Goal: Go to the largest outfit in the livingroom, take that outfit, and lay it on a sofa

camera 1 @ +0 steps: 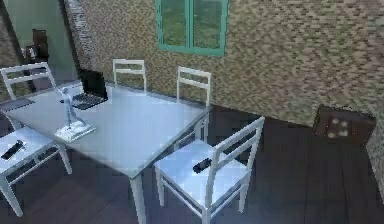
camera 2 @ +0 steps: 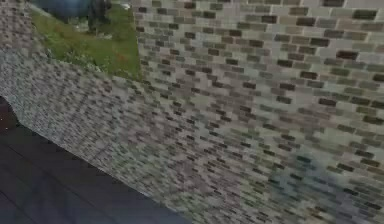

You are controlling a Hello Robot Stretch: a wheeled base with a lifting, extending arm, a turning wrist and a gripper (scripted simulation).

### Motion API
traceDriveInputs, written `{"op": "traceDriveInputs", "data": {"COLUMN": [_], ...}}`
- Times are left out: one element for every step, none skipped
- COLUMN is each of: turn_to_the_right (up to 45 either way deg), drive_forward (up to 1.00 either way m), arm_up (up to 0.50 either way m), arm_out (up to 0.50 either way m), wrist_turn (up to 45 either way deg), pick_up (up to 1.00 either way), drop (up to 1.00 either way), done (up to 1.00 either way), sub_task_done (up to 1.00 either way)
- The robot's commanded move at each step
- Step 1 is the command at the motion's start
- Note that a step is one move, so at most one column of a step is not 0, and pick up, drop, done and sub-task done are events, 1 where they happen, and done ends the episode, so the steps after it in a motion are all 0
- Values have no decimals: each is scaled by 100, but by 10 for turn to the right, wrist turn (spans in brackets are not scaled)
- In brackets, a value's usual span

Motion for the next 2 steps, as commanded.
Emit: {"op": "traceDriveInputs", "data": {"turn_to_the_right": [-450, -270], "drive_forward": [0, 0], "arm_up": [0, 0], "arm_out": [0, 0], "wrist_turn": [0, 0], "pick_up": [0, 0], "drop": [0, 0], "done": [0, 0], "sub_task_done": [0, 0]}}
